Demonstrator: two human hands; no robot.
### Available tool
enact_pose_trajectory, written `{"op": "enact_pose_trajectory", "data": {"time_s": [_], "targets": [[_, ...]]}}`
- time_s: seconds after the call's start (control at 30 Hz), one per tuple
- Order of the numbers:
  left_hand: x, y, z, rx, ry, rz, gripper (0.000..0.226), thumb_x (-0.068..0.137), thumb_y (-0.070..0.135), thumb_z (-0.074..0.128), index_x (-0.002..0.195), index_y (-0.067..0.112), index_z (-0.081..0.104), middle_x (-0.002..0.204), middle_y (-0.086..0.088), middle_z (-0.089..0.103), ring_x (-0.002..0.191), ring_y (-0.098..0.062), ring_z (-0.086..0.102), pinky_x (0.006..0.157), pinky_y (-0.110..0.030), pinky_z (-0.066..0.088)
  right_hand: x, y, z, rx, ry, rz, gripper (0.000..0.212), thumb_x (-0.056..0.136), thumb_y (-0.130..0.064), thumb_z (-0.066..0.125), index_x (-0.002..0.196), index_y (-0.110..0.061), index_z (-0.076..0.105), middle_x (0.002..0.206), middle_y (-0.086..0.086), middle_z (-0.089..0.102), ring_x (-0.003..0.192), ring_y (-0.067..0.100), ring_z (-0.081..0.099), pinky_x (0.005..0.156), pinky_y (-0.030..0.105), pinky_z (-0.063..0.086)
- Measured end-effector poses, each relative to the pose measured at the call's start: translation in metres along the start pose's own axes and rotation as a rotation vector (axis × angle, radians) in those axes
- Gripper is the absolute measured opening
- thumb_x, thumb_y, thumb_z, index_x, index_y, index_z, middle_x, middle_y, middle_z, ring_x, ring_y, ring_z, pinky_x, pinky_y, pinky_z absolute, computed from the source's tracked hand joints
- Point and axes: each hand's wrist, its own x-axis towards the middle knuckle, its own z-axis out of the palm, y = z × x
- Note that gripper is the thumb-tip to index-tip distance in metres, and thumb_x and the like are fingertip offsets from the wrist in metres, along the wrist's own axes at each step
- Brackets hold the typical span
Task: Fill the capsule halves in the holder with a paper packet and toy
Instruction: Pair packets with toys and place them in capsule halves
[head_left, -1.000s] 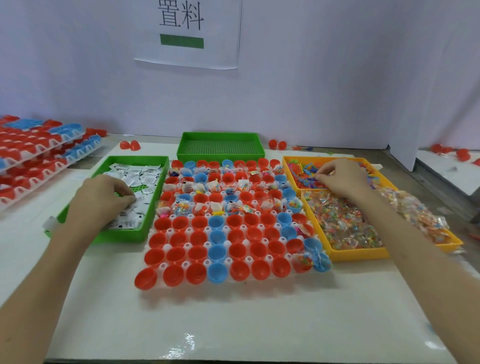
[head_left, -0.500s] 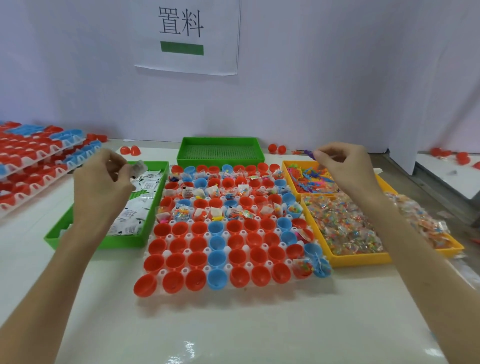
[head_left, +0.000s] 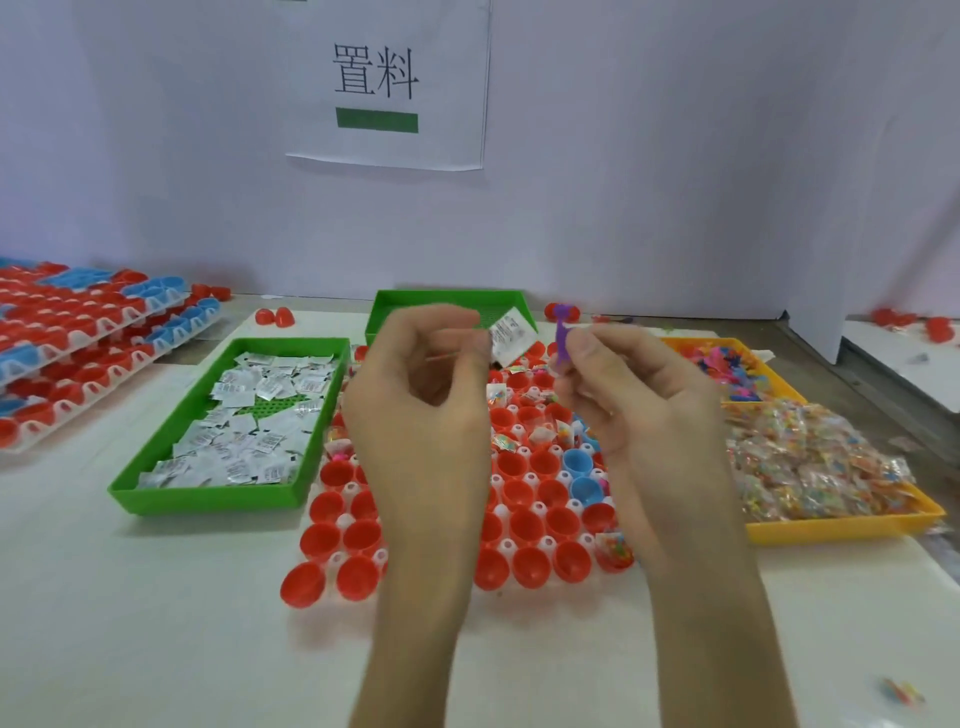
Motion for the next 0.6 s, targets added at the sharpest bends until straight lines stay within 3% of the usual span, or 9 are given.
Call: {"op": "enact_pose_trajectory", "data": {"time_s": [0.1, 0.23, 0.37, 0.6], "targets": [[-0.017, 0.000, 0.007, -0.053, 0.060, 0.006, 0.019, 0.088, 0.000, 0.070, 0.084, 0.018, 0.067, 0.075, 0.002, 0.069, 0.069, -0.014, 0.068, 0.064, -0.022, 0.053, -0.009, 0.001, 0.006, 0.173, -0.027, 0.026, 0.021, 0.068, -0.028, 0.074, 0.082, -0.013, 0.075, 0.076, 0.006, 0.074, 0.068, 0.015, 0.070, 0.069, 0.021, 0.056], [-0.028, 0.001, 0.014, -0.142, 0.100, -0.042, 0.018, 0.087, -0.004, 0.070, 0.084, 0.014, 0.067, 0.075, 0.002, 0.069, 0.066, -0.006, 0.066, 0.061, -0.018, 0.052, -0.015, 0.006, 0.011, 0.224, 0.007, 0.021, 0.006, 0.072, -0.017, 0.074, 0.077, -0.014, 0.076, 0.076, 0.010, 0.075, 0.070, 0.019, 0.073, 0.068, 0.023, 0.057], [-0.035, -0.001, 0.013, -0.264, 0.166, -0.166, 0.018, 0.086, -0.001, 0.073, 0.082, 0.016, 0.068, 0.074, 0.004, 0.069, 0.071, -0.008, 0.066, 0.066, -0.021, 0.054, -0.016, 0.011, 0.015, 0.135, 0.059, 0.012, 0.011, 0.084, -0.001, 0.073, 0.080, -0.011, 0.075, 0.074, 0.011, 0.075, 0.067, 0.018, 0.073, 0.065, 0.022, 0.057], [-0.034, 0.001, 0.011, -0.479, 0.128, -0.311, 0.010, 0.079, 0.012, 0.077, 0.085, 0.013, 0.069, 0.073, -0.005, 0.067, 0.075, -0.021, 0.066, 0.073, -0.030, 0.057, -0.022, 0.014, 0.022, -0.029, 0.161, -0.079, 0.003, 0.086, -0.007, 0.075, 0.084, -0.008, 0.073, 0.073, 0.007, 0.074, 0.065, 0.021, 0.071, 0.063, 0.024, 0.057]]}}
